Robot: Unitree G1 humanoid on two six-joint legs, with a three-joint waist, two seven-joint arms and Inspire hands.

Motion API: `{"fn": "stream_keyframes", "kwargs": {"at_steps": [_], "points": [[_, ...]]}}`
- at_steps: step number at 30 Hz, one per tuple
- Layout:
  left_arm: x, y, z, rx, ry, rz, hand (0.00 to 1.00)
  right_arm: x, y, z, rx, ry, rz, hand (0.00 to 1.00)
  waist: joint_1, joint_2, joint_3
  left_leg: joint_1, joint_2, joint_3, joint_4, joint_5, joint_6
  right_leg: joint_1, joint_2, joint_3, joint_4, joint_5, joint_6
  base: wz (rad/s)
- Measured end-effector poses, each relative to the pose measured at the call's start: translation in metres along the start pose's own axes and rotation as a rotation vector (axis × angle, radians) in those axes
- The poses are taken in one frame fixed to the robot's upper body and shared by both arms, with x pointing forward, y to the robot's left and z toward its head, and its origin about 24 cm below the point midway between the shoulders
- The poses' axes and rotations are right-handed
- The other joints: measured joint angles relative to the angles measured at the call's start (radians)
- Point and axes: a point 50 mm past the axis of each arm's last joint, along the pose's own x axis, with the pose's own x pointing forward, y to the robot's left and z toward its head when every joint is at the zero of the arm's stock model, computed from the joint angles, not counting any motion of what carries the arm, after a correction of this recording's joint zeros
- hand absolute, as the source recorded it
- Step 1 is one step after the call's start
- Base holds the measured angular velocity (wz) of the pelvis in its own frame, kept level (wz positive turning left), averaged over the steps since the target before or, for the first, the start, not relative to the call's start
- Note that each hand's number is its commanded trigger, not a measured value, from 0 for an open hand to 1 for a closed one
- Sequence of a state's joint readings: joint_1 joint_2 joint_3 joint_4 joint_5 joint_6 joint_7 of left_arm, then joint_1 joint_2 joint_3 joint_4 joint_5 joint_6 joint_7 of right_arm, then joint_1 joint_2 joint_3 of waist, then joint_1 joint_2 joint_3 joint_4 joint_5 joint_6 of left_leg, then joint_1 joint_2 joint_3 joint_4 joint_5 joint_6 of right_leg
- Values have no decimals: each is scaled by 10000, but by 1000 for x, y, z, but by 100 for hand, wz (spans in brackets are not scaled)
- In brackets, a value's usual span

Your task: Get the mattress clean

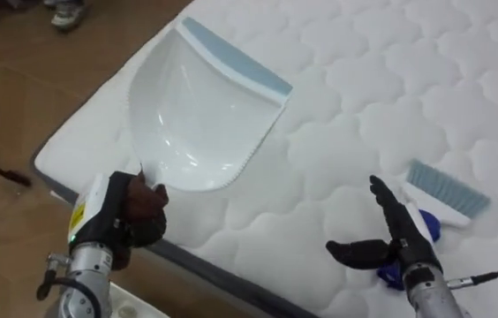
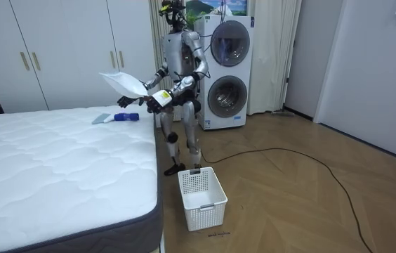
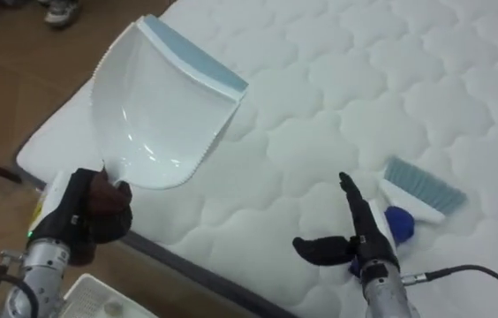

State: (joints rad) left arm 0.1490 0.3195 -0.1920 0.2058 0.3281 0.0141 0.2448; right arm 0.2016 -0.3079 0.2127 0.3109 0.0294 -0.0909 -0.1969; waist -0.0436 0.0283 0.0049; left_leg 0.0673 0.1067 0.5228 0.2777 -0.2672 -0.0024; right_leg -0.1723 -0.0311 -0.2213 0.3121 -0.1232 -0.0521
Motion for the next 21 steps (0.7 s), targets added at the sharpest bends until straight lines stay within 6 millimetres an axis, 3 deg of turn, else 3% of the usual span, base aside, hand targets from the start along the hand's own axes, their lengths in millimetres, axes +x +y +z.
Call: {"fn": "stream_keyframes", "kwargs": {"at_steps": [1, 3, 4, 6, 8, 9, 10, 11, 12, 13, 14, 15, 16, 17, 21], "points": [[-2, 0, -2, -25, 86, -10, 100, 0, 1, 0, -9, 0, 72, 0, 60, -3, -3, 1, -42, -478, 25, 1, -2, -43, 98, 236, 16, -17, -36, -100], [-12, -3, -14, -38, 526, -140, 100, 0, 2, 0, 3, -3, 377, 0, 339, -14, -4, -78, -356, -3083, 595, 5, -5, -15, 563, 1429, 105, 3, -215, -128], [-14, -4, -17, -56, 663, -187, 100, 0, 2, 0, -28, -2, 425, 0, 410, -19, 0, -172, -432, -3591, 925, -6, -19, 16, 663, 1782, 148, -22, -268, -136], [-21, -8, -23, -274, 957, -320, 100, 0, 0, -1, -152, 45, 464, 0, 541, -97, 40, -560, -976, -5143, 1090, -49, -88, 127, 1028, 3102, 237, -67, -184, -114], [-21, -9, -21, -498, 837, -275, 100, -2, -1, -4, -196, 120, 435, 0, 616, -59, 15, -1102, -1226, -5705, 583, 185, -97, 72, 1233, 3701, 446, -67, -158, -109], [-22, -9, -21, -556, 809, -199, 100, -4, 2, -8, -346, 277, 523, 0, 820, -72, -72, -1242, -1198, -5813, 539, 446, 46, -58, 1341, 3870, 679, -125, -140, -118], [-23, -9, -22, -584, 868, -179, 100, -7, 3, -11, -483, 375, 596, 0, 894, -81, -221, -1201, -1186, -5825, 458, 236, 67, -78, 1366, 3817, 701, -127, -134, -94], [-22, -8, -22, -592, 836, -69, 100, -10, 4, -15, -520, 502, 629, 0, 875, -102, -248, -1004, -1163, -5649, 329, 244, 66, -9, 1264, 3589, 717, -102, -94, -58], [-21, -7, -21, -594, 799, -3, 100, -12, 4, -19, -519, 649, 635, 0, 851, -218, -150, -792, -1134, -5481, 187, 249, 65, 99, 1171, 3315, 650, -111, -105, -41], [-21, -6, -22, -593, 813, -2, 100, -13, 5, -20, -497, 699, 636, 0, 813, -249, -104, -704, -1138, -5434, 135, 248, 63, 177, 1181, 3300, 576, -107, -108, -24], [-21, -7, -23, -598, 884, -27, 92, -15, 5, -22, -415, 785, 631, 0, 732, -281, -70, -580, -1116, -5380, 30, 251, 57, 344, 1238, 3328, 354, -39, -127, -9], [-21, -7, -24, -597, 906, -36, 61, -16, 5, -24, -296, 865, 590, 0, 665, -263, -57, -529, -1056, -5391, -72, 258, 45, 467, 1291, 3341, 98, 49, -141, 0], [-21, -7, -24, -597, 904, -22, 24, -17, 4, -24, -279, 878, 566, 0, 637, -270, -53, -514, -1033, -5408, -113, 266, 36, 524, 1310, 3332, -29, 98, -156, -4], [-21, -6, -24, -601, 917, 21, 3, -17, 5, -24, -267, 879, 538, 0, 668, -267, -39, -453, -1014, -5363, -258, 284, 18, 536, 1342, 3364, -104, 132, -188, -8], [-22, -5, -28, -599, 1077, 58, 0, -17, 4, -24, -302, 879, 532, 0, 696, -122, 51, -187, -976, -5328, -653, 344, 49, 675, 1380, 3397, -315, 172, -303, -4]]}}
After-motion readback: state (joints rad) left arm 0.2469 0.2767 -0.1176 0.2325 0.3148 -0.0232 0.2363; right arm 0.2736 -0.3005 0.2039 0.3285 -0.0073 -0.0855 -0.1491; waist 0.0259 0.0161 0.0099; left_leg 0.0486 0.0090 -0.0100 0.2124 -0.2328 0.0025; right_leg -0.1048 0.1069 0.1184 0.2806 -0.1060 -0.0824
